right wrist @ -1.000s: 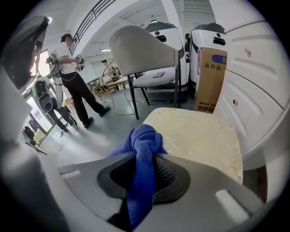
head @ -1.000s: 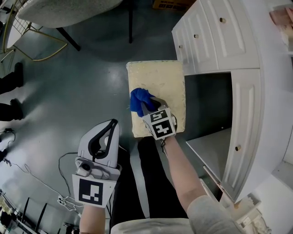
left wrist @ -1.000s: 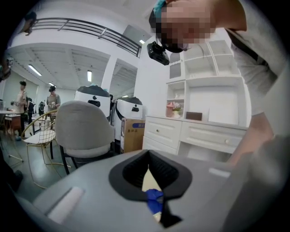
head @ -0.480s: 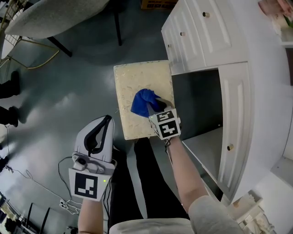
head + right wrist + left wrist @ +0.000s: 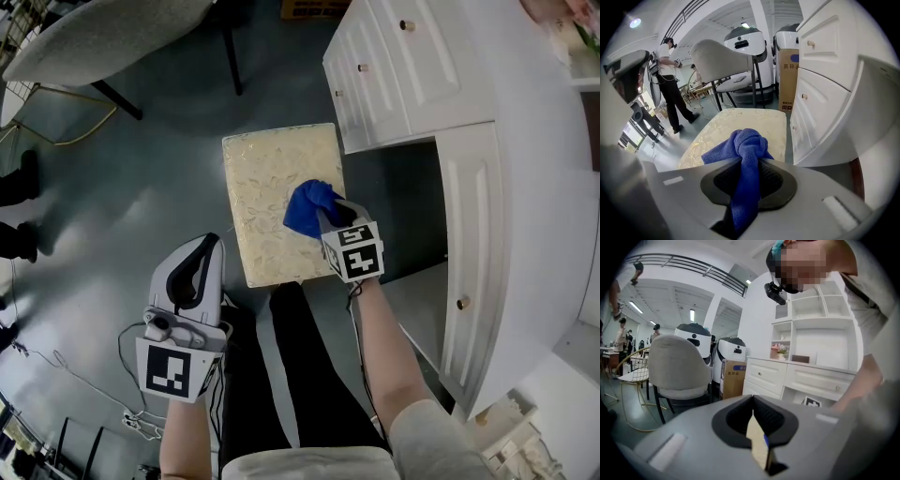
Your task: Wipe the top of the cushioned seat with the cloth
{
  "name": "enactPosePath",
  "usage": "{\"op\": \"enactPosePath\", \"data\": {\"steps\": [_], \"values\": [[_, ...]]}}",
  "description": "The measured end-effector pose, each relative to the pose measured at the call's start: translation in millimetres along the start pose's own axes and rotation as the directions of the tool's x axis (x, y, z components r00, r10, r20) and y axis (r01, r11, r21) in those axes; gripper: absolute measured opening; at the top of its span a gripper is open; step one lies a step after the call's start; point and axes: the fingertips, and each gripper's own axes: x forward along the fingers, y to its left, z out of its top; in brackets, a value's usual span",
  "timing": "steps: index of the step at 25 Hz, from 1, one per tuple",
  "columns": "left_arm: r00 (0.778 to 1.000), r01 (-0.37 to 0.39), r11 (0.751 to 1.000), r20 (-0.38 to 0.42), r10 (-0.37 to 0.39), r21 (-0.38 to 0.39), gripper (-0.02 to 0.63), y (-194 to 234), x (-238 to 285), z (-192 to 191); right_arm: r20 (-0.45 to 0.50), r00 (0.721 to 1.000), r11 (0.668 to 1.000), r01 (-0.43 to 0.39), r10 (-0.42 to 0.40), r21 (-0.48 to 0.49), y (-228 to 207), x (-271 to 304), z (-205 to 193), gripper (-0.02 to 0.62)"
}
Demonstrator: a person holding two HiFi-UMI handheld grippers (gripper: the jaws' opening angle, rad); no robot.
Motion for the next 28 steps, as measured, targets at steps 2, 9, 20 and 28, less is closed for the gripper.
{"op": "enactPosePath", "data": {"steps": [2, 9, 20, 28], "values": [[1.0, -0.002, 1.0, 0.004, 0.002, -0.001, -0.006, 0, 1, 1, 0.0, 1.0, 1.0, 0.005, -0.005, 0.007, -6, -2, -1, 0.08], [0.999, 0.009, 1.0, -0.047, -0.009, 0.007, -0.006, -4, 4, -7, 0.006, 1.0, 0.999, 0.017, -0.017, 0.052, -20, -7, -5, 0.08], [0.997, -0.058, 0.997, -0.047, 0.06, 0.041, -0.008, 3, 0, -11, 0.017, 1.0, 0.998, 0.011, -0.013, 0.065, -8, -17, -24, 0.078], [0.996, -0.084, 0.996, -0.029, 0.085, 0.042, -0.008, 5, -16, -16, 0.015, 1.0, 0.999, 0.01, -0.011, 0.044, 8, -31, -54, 0.078]]}}
